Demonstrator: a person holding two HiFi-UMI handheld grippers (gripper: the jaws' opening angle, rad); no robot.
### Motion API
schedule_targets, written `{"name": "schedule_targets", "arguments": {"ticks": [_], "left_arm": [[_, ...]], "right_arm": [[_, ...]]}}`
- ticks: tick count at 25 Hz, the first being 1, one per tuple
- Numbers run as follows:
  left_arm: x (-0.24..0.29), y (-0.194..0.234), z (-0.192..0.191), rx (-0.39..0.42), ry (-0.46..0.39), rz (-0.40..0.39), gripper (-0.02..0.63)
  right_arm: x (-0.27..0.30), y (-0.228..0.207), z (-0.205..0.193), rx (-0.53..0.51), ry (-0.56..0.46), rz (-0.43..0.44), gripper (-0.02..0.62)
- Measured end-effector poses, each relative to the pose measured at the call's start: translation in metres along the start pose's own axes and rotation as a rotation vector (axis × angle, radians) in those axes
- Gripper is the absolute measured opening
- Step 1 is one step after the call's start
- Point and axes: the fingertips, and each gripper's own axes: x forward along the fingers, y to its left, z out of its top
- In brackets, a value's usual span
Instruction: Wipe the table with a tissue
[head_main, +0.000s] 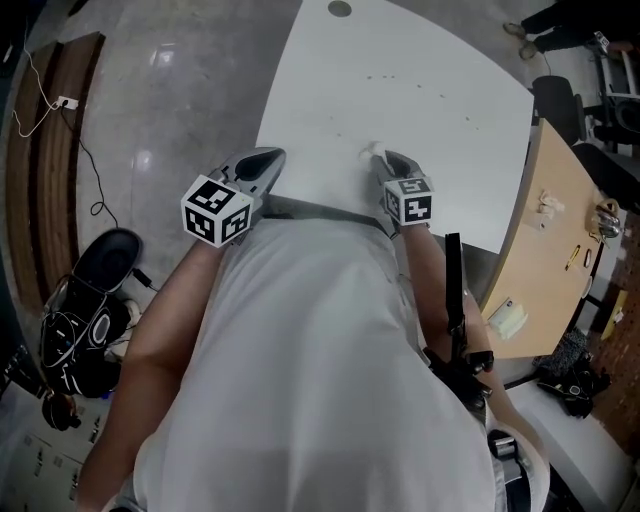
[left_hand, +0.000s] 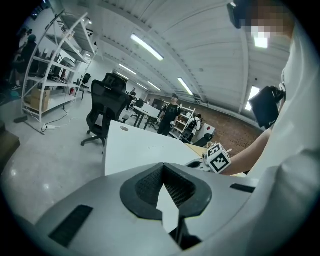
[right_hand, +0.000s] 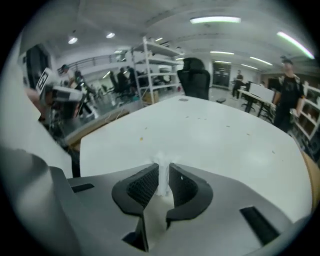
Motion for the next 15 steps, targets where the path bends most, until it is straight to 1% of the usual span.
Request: {"name": "schedule_targets", "arguments": {"ticks": [2,3,5,7,9,12,15], "left_arm": [[-0.001,0.002,-0.002,-0.003,0.004,0.002,0.006],[-0.001,0.003,-0.004,-0.003,0.008,0.003,0.006],[0.000,0.004,-0.008,-0.005,0.016,0.008,0.006],[0.001,0.003,-0.010,-0.010,0.017,0.014,0.006],[0.003,0.002,-0.011,-0.015,0.012,0.018,0.006],[0.005,0.002,-0.011,-0.021,0.010,0.029,0.006],[0.005,0.004,-0.007,-0.024,0.003,0.047,0.006]], "right_arm": [[0.004,0.021,-0.010,-0.147,0.036,0.025,0.061],[0.003,0.031,-0.013,-0.192,0.044,0.040,0.061],[0.001,0.052,-0.017,-0.244,0.060,0.089,0.061],[-0.002,0.067,-0.022,-0.277,0.079,0.127,0.061],[-0.004,0.078,-0.024,-0.285,0.087,0.157,0.061],[0.001,0.086,-0.020,-0.313,0.065,0.187,0.061],[0.012,0.084,-0.008,-0.329,0.040,0.197,0.061]]}}
